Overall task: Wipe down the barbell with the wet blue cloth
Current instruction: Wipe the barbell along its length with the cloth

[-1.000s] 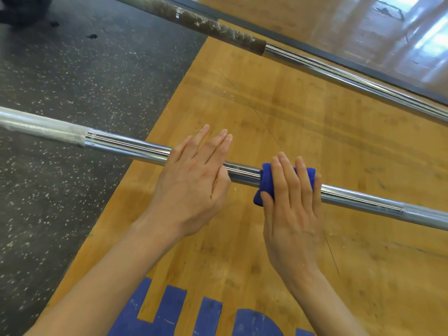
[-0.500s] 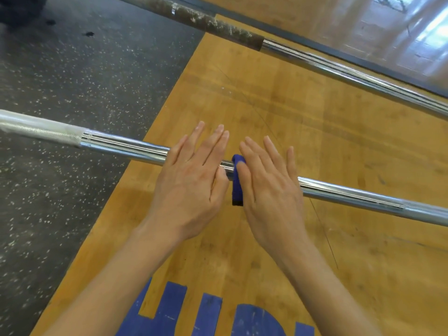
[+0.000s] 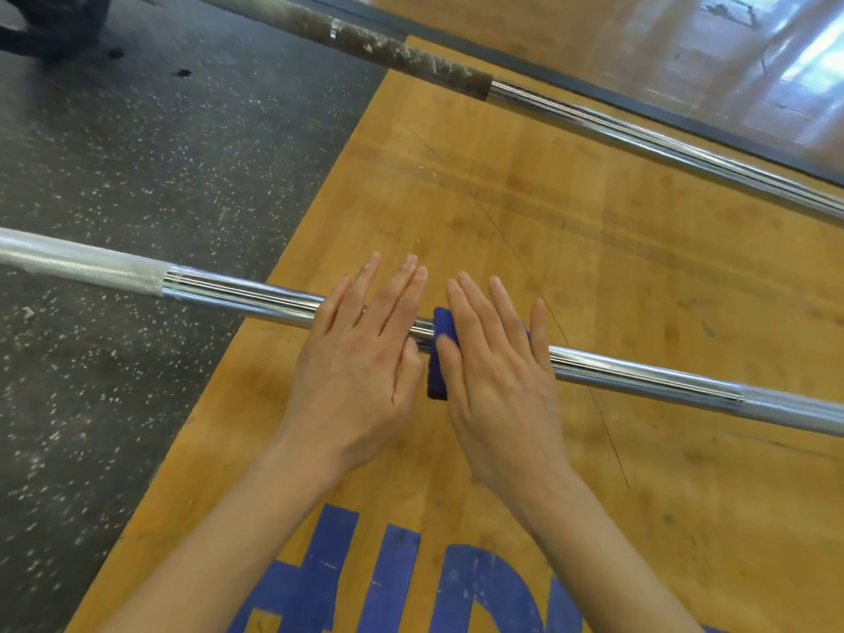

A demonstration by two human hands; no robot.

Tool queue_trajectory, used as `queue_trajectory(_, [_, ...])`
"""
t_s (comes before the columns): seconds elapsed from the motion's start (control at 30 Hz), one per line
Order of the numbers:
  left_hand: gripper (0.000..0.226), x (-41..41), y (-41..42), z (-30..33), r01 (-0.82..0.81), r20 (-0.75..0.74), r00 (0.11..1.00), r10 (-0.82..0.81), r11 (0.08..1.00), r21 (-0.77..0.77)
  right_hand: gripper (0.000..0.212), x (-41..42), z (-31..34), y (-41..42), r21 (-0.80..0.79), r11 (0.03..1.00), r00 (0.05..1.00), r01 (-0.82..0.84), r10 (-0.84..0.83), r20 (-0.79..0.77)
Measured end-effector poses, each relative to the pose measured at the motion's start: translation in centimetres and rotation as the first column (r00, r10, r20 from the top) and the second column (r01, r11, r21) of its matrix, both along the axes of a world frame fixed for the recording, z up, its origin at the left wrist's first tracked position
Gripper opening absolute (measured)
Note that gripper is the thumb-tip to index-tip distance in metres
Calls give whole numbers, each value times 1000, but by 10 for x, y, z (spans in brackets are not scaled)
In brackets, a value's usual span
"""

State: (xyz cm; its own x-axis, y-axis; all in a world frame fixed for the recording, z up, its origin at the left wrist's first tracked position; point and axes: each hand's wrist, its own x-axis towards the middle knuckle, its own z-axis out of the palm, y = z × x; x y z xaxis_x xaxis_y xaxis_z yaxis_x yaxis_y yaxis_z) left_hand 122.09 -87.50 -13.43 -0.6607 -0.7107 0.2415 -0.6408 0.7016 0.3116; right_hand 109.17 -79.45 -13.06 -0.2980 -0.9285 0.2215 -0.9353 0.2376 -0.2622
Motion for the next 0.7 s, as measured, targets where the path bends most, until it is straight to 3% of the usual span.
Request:
queue_trajectory(0.07, [59, 3, 5, 0, 3, 9, 1000, -3, 1000, 0, 55, 4, 4, -1, 0, 1000, 998, 30, -30, 55])
queue_trajectory(0.2, [59, 10, 15, 1, 9, 8, 1000, -9, 1000, -2, 49, 21, -1, 40, -48, 999, 999, -19, 17, -42])
queue_trajectory(0.33, [58, 17, 25, -2, 11, -19, 1000, -11, 1000, -8, 51, 16, 8, 14, 24, 1000, 998, 9, -11, 60])
queue_trajectory(0.5, [60, 25, 40, 0, 4, -25, 1000, -3, 1000, 13, 48, 33, -3, 59, -4, 1000, 993, -26, 26, -118])
queue_trajectory(0.63, [61, 31, 48, -3, 12, -21, 1000, -12, 1000, 0, 55, 29, 4, 32, 59, 997, 999, 42, -43, 23])
queue_trajectory(0.7, [61, 35, 53, -2, 17, -11, 1000, -17, 1000, 9, 50, 36, 5, 40, 37, 998, 999, 46, -47, 10])
